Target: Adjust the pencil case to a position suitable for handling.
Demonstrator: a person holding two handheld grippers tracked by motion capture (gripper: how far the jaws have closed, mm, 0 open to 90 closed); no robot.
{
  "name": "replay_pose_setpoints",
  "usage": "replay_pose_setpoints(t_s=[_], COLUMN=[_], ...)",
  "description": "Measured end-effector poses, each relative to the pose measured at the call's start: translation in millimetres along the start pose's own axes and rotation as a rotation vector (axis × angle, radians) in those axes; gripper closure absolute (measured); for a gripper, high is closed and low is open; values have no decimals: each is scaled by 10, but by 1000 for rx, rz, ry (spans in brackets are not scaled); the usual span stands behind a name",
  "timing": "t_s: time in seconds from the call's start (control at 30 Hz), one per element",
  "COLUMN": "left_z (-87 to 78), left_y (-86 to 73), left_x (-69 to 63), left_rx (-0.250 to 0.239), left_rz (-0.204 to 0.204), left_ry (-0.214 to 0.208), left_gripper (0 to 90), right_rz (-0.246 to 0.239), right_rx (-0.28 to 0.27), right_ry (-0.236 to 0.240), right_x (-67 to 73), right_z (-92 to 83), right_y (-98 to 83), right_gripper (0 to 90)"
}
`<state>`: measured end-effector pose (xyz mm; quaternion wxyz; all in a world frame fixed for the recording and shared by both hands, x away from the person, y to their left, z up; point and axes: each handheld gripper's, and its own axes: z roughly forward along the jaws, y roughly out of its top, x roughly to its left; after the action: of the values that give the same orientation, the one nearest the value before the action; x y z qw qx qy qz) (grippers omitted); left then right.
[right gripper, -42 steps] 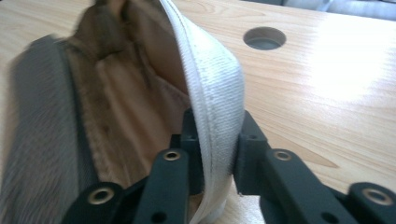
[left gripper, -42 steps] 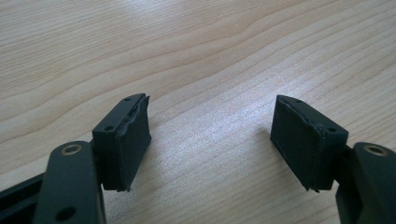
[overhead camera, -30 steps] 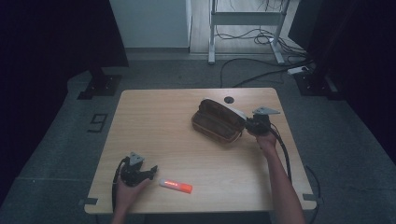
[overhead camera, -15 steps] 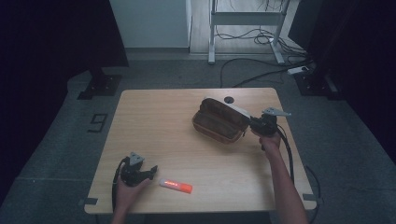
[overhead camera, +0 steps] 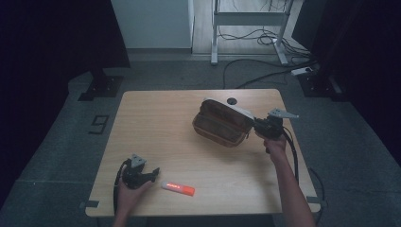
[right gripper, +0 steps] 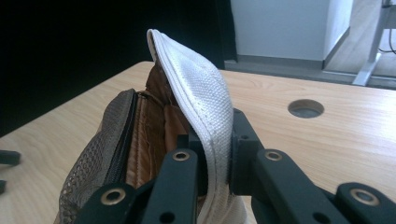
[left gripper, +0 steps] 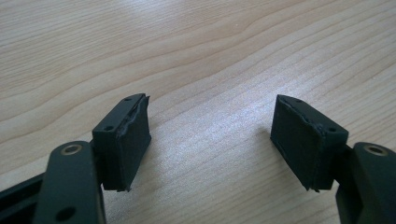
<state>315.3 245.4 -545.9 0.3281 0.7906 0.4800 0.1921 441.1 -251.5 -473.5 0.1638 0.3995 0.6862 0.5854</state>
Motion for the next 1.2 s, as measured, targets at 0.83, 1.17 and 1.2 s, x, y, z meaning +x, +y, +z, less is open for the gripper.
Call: replay_pose_setpoints(t_s=[0.83,1.17,1.2], left_z=[0,0,0], left_y=[0,0,0], left_x=[0,0,0], left_rx=[0,0,0], left_rz=[0,0,1], left_ry=[-1,-1,-1], left_gripper=[279,279,279], right_rz=[-34,-35,-28], right_rx=[-16,-17,-18], right_ry=[107,118,124], right_x=[414,553,570], right_z=[-55,-75,-72], right_y=[34,-71,-101], right_gripper=[812,812,812])
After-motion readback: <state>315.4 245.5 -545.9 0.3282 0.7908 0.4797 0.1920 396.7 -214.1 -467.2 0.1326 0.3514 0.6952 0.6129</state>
